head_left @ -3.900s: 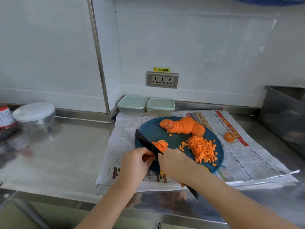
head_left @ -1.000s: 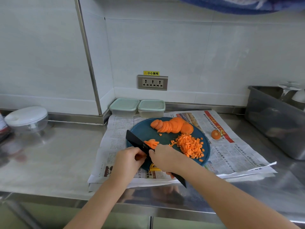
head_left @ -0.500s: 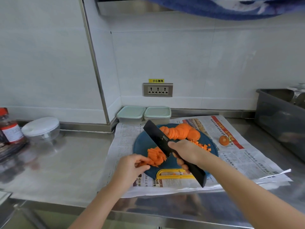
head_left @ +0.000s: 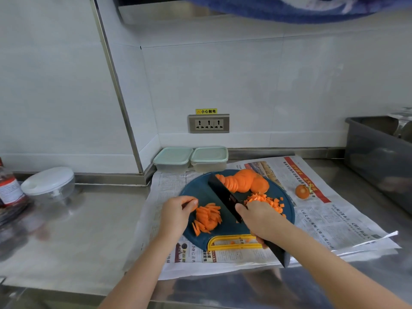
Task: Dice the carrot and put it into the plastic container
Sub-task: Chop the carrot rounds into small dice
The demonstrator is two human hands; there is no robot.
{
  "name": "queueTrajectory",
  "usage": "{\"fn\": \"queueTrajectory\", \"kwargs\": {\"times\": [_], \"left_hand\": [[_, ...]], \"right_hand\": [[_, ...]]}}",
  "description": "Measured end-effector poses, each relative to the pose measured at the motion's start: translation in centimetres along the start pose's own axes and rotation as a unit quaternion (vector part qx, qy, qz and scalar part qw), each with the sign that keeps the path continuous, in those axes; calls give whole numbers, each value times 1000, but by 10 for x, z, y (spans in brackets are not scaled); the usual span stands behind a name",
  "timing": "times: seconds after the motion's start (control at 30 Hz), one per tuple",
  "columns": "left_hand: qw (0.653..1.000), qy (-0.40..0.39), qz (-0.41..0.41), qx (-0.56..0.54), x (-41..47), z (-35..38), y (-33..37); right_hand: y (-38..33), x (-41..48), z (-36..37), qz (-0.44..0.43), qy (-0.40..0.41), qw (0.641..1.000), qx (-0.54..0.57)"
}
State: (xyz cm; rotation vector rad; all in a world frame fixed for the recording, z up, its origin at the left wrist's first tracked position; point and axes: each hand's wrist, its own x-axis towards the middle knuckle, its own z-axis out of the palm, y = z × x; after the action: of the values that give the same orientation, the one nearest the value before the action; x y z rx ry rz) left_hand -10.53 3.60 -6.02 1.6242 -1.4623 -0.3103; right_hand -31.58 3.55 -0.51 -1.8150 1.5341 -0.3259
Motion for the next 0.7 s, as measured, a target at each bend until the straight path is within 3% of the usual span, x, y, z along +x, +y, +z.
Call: {"fn": "queueTrajectory", "kwargs": {"times": [0.1,0.17,0.3,0.5,0.7], "left_hand": [[1000,-3,-7,25,0,5,-5],[999,-8,-22,42,6,3,-8],[994,-67,-70,52,27,-6,-11],[981,-145,-131,13,42,-20,-14],[982,-131,-126,42,37,-18,-9]], "right_hand": [[6,5,9,-43,38,994,-96],[8,8,11,-57,65,992,-94],[7,13,9,-68,44,983,-163],[7,17,6,-55,40,986,-152],[7,21,11,-55,29,988,-139]]}}
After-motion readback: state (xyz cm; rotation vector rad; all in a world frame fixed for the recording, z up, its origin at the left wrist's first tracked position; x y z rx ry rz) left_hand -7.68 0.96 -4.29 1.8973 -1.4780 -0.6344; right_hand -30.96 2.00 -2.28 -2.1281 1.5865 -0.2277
